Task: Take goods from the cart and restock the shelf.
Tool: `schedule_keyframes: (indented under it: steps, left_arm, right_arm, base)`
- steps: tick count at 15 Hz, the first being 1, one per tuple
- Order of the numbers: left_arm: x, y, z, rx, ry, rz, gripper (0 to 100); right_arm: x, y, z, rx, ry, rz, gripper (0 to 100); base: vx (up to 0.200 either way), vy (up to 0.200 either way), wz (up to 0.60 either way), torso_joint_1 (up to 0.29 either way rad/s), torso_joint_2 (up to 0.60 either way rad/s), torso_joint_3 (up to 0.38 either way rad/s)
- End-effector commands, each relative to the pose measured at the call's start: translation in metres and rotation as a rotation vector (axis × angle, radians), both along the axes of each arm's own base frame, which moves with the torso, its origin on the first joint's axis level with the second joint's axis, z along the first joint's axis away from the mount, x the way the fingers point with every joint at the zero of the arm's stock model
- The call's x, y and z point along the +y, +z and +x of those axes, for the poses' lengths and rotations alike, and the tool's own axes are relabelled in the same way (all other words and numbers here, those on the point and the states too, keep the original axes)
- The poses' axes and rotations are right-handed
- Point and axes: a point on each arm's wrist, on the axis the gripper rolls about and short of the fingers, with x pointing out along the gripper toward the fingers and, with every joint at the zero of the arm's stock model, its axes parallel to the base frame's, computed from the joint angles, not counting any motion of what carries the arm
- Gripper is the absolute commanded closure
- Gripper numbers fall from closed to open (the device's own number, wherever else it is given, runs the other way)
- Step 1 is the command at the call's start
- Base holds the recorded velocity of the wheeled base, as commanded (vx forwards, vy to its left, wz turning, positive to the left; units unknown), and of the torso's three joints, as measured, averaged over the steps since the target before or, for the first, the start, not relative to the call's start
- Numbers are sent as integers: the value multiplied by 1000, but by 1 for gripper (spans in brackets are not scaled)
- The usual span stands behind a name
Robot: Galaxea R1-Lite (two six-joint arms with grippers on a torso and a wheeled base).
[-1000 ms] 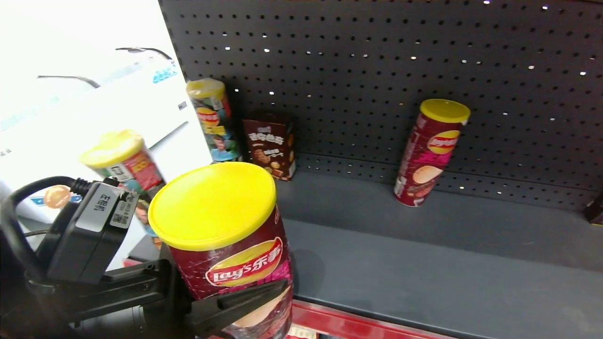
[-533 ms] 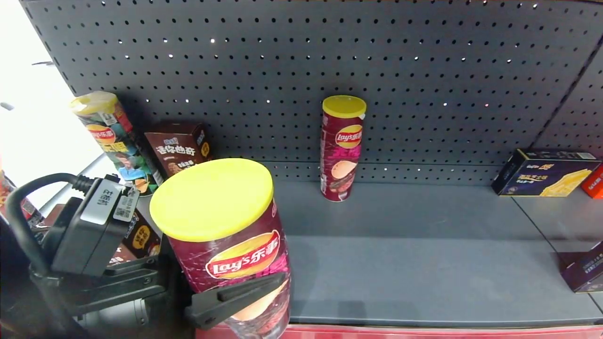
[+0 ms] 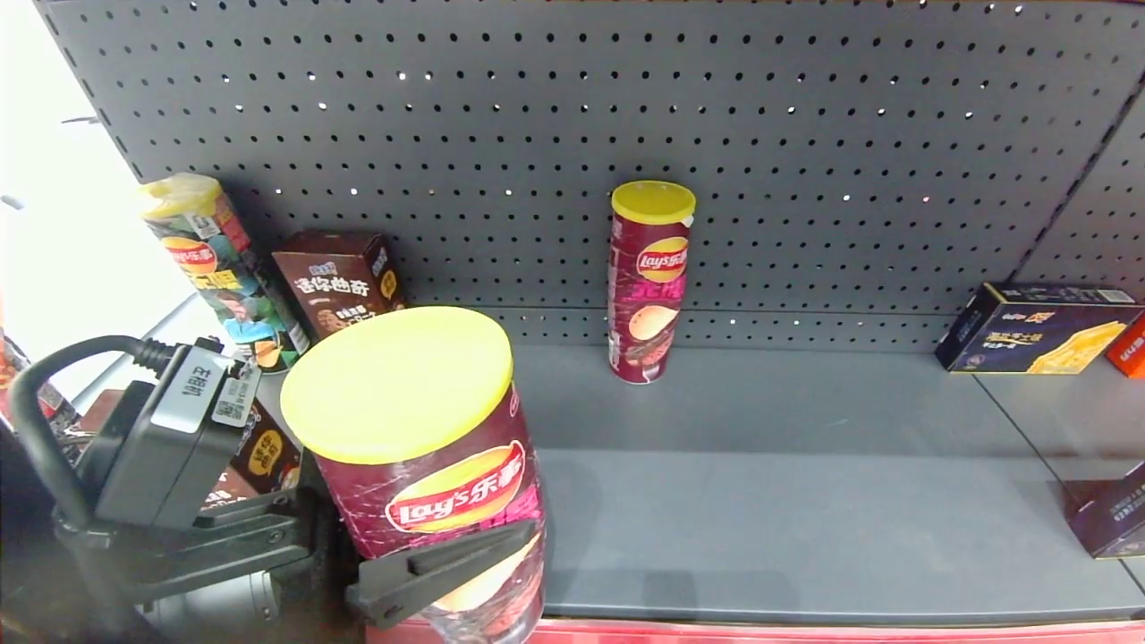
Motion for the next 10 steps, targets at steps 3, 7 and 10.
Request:
schedule_keyframes:
  steps: [3, 7, 10]
  left_arm:
    - [2, -1, 2, 4, 13, 3, 100]
    - [3, 0, 3, -1, 20, 1, 100]
    - [2, 4, 4, -15, 20, -8, 100]
  right_arm:
    - [0, 0, 0, -1, 1, 0, 0]
    - [0, 0, 0, -1, 1, 0, 0]
    - [0, 0, 0, 1, 9, -5, 0]
  base:
    - [0, 0, -200, 4, 2, -1]
    - [0, 0, 0, 0, 0, 0]
    - [0, 0, 0, 0, 0, 0]
